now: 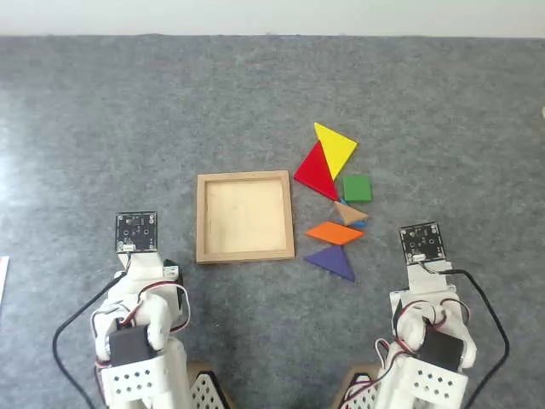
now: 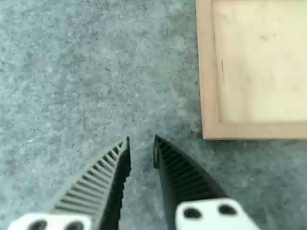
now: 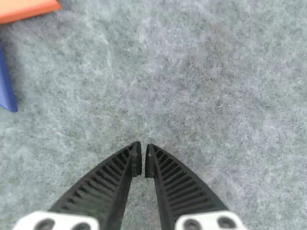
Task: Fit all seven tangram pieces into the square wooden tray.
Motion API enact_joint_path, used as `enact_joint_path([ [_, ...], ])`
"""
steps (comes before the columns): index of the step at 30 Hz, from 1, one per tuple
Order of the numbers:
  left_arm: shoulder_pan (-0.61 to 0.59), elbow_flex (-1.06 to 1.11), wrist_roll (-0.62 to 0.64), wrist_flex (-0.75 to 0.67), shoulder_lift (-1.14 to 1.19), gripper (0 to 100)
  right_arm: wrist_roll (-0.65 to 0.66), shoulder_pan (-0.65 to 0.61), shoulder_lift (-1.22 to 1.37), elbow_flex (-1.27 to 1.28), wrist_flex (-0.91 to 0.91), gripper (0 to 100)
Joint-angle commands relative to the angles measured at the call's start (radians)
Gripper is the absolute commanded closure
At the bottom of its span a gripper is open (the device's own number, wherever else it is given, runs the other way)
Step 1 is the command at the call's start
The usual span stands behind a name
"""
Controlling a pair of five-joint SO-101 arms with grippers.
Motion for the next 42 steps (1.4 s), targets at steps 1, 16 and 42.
enact_joint_path([
  [1, 0.002, -0.012, 0.000, 0.003, -0.018, 92, 0.012, 0.012, -0.007, 0.017, -0.001, 96.5],
  [16, 0.002, -0.012, 0.000, 0.003, -0.018, 92, 0.012, 0.012, -0.007, 0.017, -0.001, 96.5],
  [42, 0.002, -0.012, 0.000, 0.003, -0.018, 92, 0.014, -0.427, -0.007, 0.017, 0.002, 96.2],
])
